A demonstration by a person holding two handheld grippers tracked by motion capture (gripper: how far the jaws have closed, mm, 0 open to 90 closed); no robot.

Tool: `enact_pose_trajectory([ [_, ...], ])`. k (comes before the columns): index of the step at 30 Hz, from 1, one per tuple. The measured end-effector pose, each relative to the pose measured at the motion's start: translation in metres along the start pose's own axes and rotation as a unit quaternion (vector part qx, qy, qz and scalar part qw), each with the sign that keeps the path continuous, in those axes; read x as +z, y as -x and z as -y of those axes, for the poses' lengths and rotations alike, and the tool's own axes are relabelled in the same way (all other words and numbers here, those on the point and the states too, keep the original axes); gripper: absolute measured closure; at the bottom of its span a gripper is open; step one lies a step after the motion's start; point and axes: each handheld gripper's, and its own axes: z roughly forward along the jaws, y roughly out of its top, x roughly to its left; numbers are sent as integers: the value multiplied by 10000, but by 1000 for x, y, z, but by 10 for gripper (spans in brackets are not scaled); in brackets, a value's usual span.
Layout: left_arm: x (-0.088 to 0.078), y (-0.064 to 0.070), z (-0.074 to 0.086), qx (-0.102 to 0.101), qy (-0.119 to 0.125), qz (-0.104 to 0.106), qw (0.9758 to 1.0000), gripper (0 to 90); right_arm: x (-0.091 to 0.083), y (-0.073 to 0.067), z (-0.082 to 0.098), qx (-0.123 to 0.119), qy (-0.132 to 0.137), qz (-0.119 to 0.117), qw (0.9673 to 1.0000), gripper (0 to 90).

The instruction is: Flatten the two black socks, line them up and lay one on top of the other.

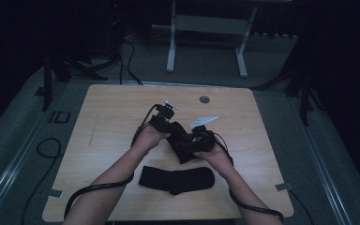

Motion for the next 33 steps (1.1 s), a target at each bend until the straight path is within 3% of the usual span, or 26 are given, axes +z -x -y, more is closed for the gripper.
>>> enact_pose_trajectory([
  [2, -5, 2, -3, -32, 18, -1, 10000, 900, 5, -3, 0, -34, -12, 234, 9997, 405],
  [6, -7, 8, -6, -228, 34, 224, 9995, 900, 11, -6, -5, 27, 153, 503, 9986, 357],
  [11, -6, 14, -10, -382, 73, 426, 9983, 900, 17, -16, -5, -20, 270, 484, 9985, 315],
  [12, -5, 14, -10, -421, 73, 480, 9979, 900, 17, -17, -4, -32, 281, 560, 9980, 352],
  [13, -5, 14, -10, -368, 44, 404, 9985, 900, 17, -18, -3, -86, 262, 574, 9980, 498],
  [14, -4, 14, -10, -358, 26, 349, 9987, 900, 16, -18, -2, -132, 252, 701, 9971, 541],
  [15, -5, 12, -10, -451, 85, 416, 9981, 900, 15, -17, -2, -103, 247, 830, 9962, 612],
  [16, -4, 12, -10, -416, 87, 397, 9983, 900, 12, -14, -1, 33, 267, 809, 9964, 732],
  [18, -5, 11, -9, -350, 152, 381, 9985, 900, 8, -8, 0, 156, 200, 905, 9956, 824],
  [20, -10, 8, -7, -327, 225, 354, 9986, 900, 4, -3, 1, 197, 136, 916, 9955, 841],
  [22, -14, 3, -5, -394, 334, 330, 9981, 804, 1, 2, 2, 212, 35, 1015, 9946, 844],
  [26, -25, -13, 2, -496, 425, 412, 9970, 760, -7, 9, 4, 281, 59, 1051, 9940, 846],
  [29, -28, -23, 11, -530, 400, 333, 9972, 728, -10, 8, -2, 309, 142, 1048, 9939, 846],
  [33, -25, -43, 25, -818, 281, 168, 9961, 729, -10, -3, -19, 227, 275, 877, 9955, 846],
])
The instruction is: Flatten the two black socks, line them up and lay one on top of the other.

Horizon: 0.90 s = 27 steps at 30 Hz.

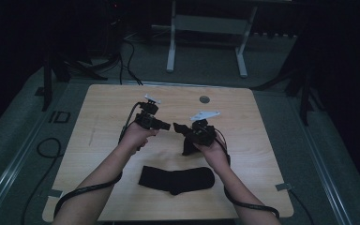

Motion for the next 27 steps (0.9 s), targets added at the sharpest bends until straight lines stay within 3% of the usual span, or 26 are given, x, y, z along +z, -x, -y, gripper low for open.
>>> enact_pose_trajectory([
  [3, 0, -10, 6, -90, -59, -103, 9999, 729, -6, -15, -21, -111, 278, -296, 9991, 847],
  [4, -1, -13, 8, -184, -33, -45, 9998, 729, -11, -17, -26, -109, 397, -327, 9986, 846],
  [5, -2, -14, 8, -156, -42, -98, 9998, 729, -20, -19, -36, -101, 573, -378, 9976, 846],
  [8, -7, -14, 10, -149, 11, -129, 9998, 729, -39, -15, -44, -72, 877, -504, 9948, 846],
  [10, -9, -14, 10, -117, 4, -141, 9998, 728, -45, -11, -44, -85, 938, -511, 9942, 845],
  [11, -9, -13, 10, -187, 18, 12, 9998, 728, -50, -7, -42, -116, 992, -514, 9937, 845],
  [13, -5, -9, 11, -134, -62, 124, 9998, 726, -56, 12, -20, -6, 929, -490, 9945, 843],
  [19, 25, 15, 16, 191, -542, 527, 9970, 691, -36, 51, 45, 479, 360, -376, 9975, 843],
  [23, 50, 31, 18, 409, -896, 591, 9934, 635, -31, 63, 72, 672, 157, -185, 9974, 841],
  [27, 71, 41, 18, 511, -999, 437, 9927, 618, -33, 67, 83, 806, 163, -153, 9965, 838],
])
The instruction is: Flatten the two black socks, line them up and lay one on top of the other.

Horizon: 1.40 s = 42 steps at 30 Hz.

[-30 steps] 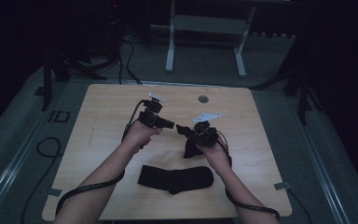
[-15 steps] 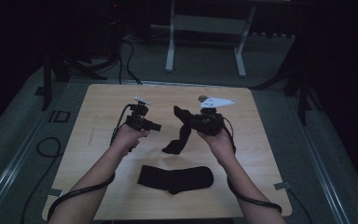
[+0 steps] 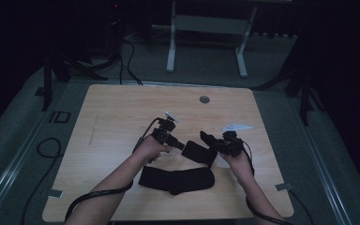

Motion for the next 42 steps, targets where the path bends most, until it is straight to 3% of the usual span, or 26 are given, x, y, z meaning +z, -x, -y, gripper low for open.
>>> enact_pose_trajectory([
  [2, 7, 3, -3, 41, 89, -22, 9999, 616, 0, 1, 2, 20, -18, -18, 10000, 838],
  [9, 32, 8, -15, 240, -24, -420, 9988, 596, 1, -1, 3, -9, -39, -38, 10000, 838],
  [12, 39, 14, -17, 424, -75, -539, 9976, 616, 1, -1, 2, 22, 1, -47, 10000, 838],
  [14, 39, 14, -17, 424, -75, -539, 9976, 627, 0, 0, 2, 40, 12, -63, 10000, 838],
  [15, 48, 20, -18, 625, -161, -710, 9954, 683, 0, 0, 2, 40, 19, -44, 10000, 838],
  [18, 50, 23, -19, 716, -185, -741, 9945, 804, 0, 0, 3, 53, 37, -42, 10000, 838],
  [22, 45, 21, -19, 672, -213, -836, 9940, 871, -4, 3, 3, 104, 98, -29, 9999, 823],
  [25, 36, 14, -17, 536, -189, -782, 9953, 875, -10, 7, 3, 193, 224, 47, 9996, 749],
  [31, 14, -4, -11, 318, -42, -913, 9953, 877, -22, 23, 8, 504, 375, 177, 9979, 630],
  [36, 3, -16, -6, 225, -99, -996, 9947, 876, -25, 35, 16, 737, 205, 340, 9965, 576],
  [42, -3, -21, -3, 150, -78, -1001, 9948, 876, -26, 57, 20, 1095, 49, 704, 9915, 525],
])
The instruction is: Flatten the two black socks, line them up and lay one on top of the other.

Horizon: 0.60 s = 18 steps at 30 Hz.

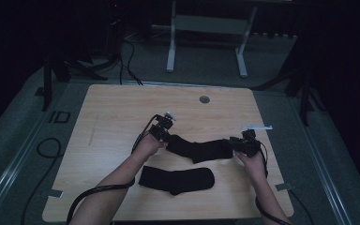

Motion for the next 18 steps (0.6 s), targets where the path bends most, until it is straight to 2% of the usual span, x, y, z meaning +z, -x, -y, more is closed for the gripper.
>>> enact_pose_trajectory([
  [2, 0, 0, 0, 4, 1, -6, 10000, 875, 0, 3, -1, 59, -24, 34, 10000, 513],
  [4, 0, -1, 0, -6, -3, 29, 10000, 876, 3, 8, -2, 132, -176, 68, 9997, 490],
  [6, 1, -1, 1, -19, -2, 33, 10000, 875, 7, 9, 0, 136, -369, 102, 9992, 464],
  [8, 2, -1, 1, -29, 9, 71, 10000, 875, 9, 9, 1, 135, -427, 117, 9989, 461],
  [10, 2, -2, 2, -25, -8, 72, 10000, 875, 14, 8, 6, 28, -643, 211, 9977, 450],
  [11, 3, -2, 2, -23, -5, 75, 10000, 875, 17, 6, 8, -126, -692, 305, 9971, 508],
  [12, 3, -2, 2, -19, -9, 55, 10000, 875, 17, 6, 8, -126, -692, 305, 9971, 508],
  [13, 3, -2, 2, -26, -20, 55, 10000, 875, 17, 3, 9, -238, -701, 405, 9964, 517],
  [14, 4, -2, 2, -55, -2, 72, 10000, 876, 18, 0, 8, -389, -774, 528, 9948, 635],
  [16, 4, -2, 3, -44, -5, 94, 9999, 876, 18, -2, 9, -485, -778, 565, 9942, 671],
  [17, 3, -2, 3, -58, 1, 133, 9999, 876, 20, -7, 9, -684, -849, 603, 9922, 817],
  [18, 3, -3, 4, -40, -12, 164, 9999, 876, 20, -7, 9, -684, -849, 603, 9922, 817],
])
